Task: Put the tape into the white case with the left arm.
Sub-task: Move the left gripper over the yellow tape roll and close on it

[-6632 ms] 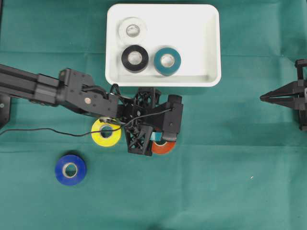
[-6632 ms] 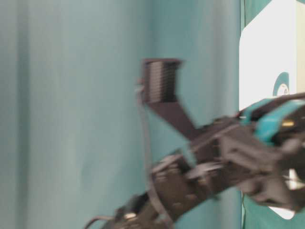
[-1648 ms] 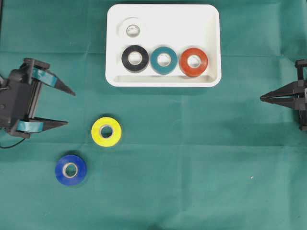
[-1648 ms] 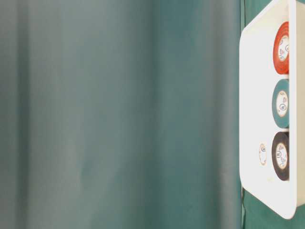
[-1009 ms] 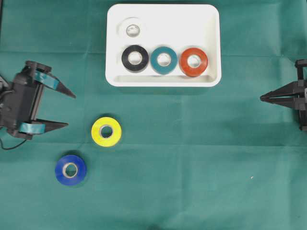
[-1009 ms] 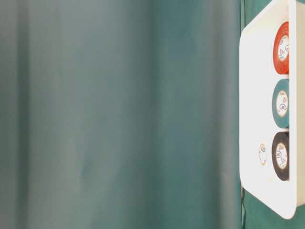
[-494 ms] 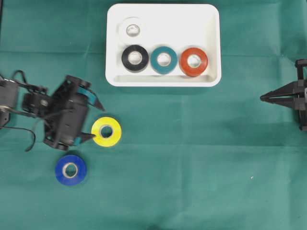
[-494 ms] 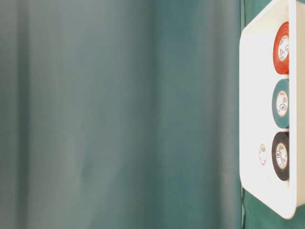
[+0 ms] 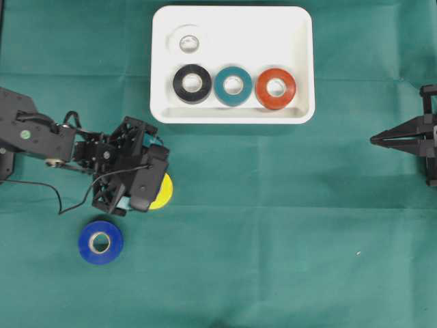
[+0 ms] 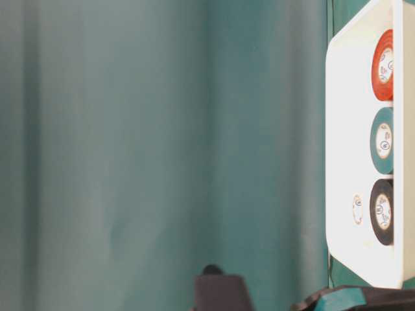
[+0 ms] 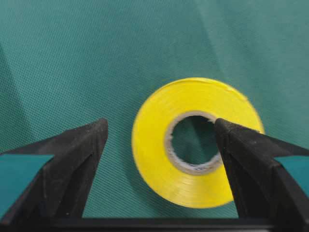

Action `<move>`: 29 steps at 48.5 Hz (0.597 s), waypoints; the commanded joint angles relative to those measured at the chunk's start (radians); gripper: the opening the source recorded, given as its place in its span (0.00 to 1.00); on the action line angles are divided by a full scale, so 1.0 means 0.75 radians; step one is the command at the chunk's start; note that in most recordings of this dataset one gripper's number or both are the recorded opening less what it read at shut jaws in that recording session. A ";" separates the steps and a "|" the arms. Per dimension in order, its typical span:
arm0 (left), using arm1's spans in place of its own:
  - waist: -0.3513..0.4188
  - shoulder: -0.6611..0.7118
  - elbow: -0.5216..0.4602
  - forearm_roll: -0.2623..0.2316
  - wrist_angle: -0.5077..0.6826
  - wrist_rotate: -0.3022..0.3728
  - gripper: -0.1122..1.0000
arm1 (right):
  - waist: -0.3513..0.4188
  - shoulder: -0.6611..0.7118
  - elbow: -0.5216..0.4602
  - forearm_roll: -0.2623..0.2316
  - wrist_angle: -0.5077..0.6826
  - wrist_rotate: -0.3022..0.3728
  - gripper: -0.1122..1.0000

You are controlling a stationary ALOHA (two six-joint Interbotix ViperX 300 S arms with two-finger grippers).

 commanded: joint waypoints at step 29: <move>0.047 0.055 -0.057 0.006 -0.010 0.004 0.84 | 0.000 0.008 -0.014 -0.002 -0.014 0.002 0.02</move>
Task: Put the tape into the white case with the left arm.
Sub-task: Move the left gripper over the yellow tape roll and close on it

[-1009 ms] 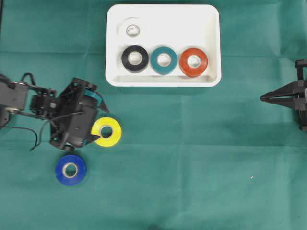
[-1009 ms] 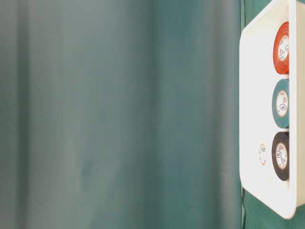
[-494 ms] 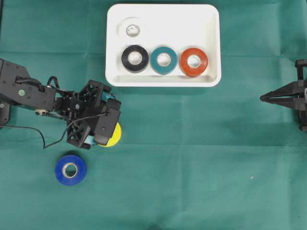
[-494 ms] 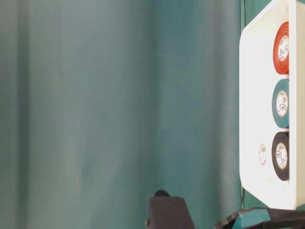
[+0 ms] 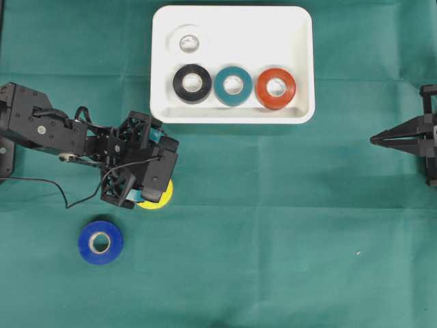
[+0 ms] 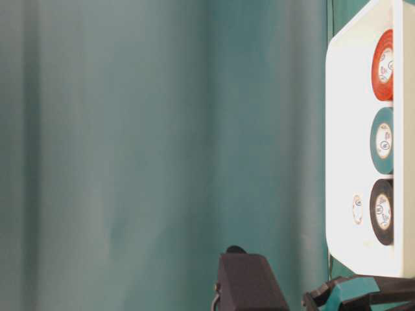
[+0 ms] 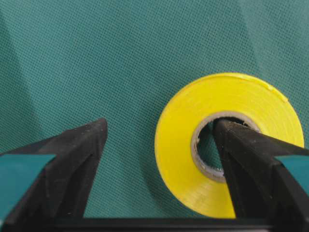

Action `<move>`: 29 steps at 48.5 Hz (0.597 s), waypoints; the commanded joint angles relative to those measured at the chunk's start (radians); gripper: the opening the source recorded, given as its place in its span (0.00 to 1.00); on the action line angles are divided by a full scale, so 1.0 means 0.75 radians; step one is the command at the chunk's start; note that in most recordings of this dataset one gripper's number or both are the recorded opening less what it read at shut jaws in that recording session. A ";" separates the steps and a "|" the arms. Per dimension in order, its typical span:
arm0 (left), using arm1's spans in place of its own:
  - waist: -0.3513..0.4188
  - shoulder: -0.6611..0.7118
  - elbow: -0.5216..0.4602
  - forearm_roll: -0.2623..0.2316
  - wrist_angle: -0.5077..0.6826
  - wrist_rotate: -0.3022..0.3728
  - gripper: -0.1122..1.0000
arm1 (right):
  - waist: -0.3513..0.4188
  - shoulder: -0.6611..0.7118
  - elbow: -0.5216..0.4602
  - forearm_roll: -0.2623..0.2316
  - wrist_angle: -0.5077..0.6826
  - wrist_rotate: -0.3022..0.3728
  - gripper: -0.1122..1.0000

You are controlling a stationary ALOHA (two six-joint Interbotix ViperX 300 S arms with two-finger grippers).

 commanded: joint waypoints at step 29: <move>-0.025 -0.059 -0.031 0.000 0.074 -0.008 0.32 | 0.000 0.010 -0.014 -0.002 -0.014 0.000 0.02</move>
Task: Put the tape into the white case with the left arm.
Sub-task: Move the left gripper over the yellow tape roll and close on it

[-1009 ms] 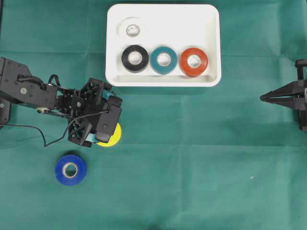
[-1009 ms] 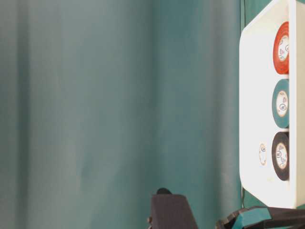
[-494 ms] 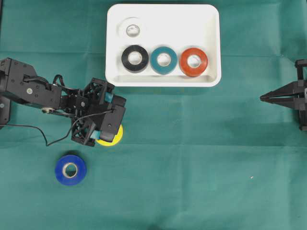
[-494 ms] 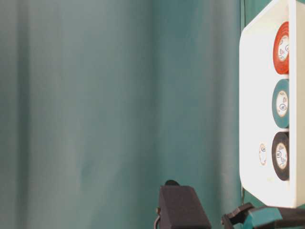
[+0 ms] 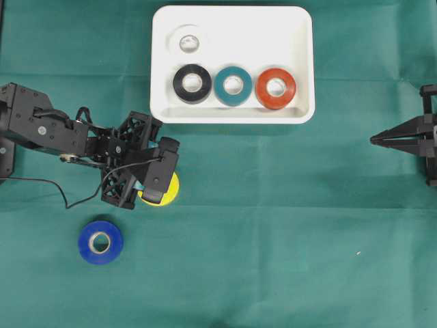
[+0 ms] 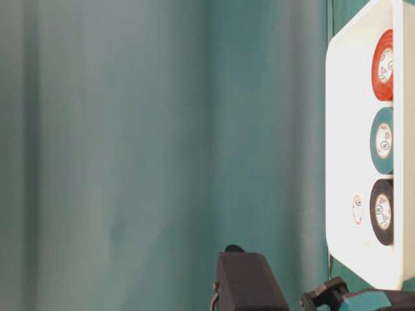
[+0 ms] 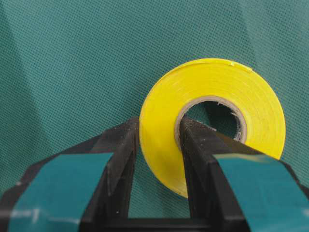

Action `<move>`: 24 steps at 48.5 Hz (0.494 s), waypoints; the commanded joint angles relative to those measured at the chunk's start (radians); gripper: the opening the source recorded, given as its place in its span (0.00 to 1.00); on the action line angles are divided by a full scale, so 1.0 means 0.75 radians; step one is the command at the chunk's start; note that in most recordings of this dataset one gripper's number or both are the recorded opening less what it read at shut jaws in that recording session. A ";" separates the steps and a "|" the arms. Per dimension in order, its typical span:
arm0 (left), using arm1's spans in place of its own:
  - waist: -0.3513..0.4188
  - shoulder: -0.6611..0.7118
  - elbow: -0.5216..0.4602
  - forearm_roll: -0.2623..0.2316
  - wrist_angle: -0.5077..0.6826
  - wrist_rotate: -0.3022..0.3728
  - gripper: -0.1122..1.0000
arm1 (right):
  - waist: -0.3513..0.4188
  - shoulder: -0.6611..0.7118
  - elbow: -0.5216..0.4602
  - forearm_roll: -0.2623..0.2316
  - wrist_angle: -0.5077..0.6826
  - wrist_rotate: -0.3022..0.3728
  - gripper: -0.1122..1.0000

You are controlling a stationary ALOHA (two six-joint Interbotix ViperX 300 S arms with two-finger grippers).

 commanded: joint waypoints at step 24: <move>-0.035 -0.327 -0.080 0.000 0.233 0.008 0.32 | 0.000 0.010 -0.014 -0.002 -0.012 0.000 0.02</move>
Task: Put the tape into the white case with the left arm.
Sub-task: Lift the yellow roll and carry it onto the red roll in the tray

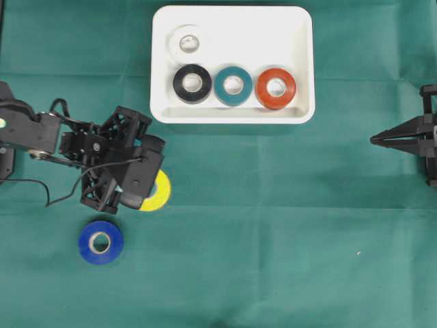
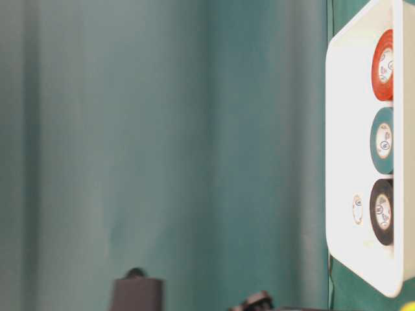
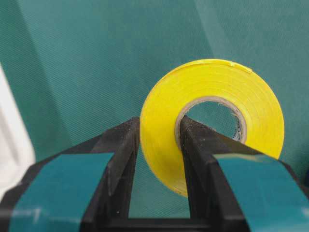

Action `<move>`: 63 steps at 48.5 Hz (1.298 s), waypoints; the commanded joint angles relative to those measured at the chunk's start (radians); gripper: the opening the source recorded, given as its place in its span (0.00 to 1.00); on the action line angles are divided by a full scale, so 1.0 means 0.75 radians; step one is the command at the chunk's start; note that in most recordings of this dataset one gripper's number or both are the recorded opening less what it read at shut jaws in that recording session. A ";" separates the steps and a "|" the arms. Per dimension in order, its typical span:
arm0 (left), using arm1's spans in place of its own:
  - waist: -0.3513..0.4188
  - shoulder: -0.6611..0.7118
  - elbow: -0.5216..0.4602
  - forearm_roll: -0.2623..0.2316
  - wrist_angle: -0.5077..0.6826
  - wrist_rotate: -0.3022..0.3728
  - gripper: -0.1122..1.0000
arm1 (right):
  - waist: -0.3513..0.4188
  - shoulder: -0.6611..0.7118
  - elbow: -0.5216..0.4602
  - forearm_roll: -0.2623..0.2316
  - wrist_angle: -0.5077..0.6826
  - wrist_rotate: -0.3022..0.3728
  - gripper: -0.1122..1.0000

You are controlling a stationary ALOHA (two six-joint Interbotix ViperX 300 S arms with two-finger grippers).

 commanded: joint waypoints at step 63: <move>0.499 0.595 -0.810 0.004 -0.041 0.239 0.32 | 0.000 0.014 -0.014 -0.002 -0.016 0.000 0.02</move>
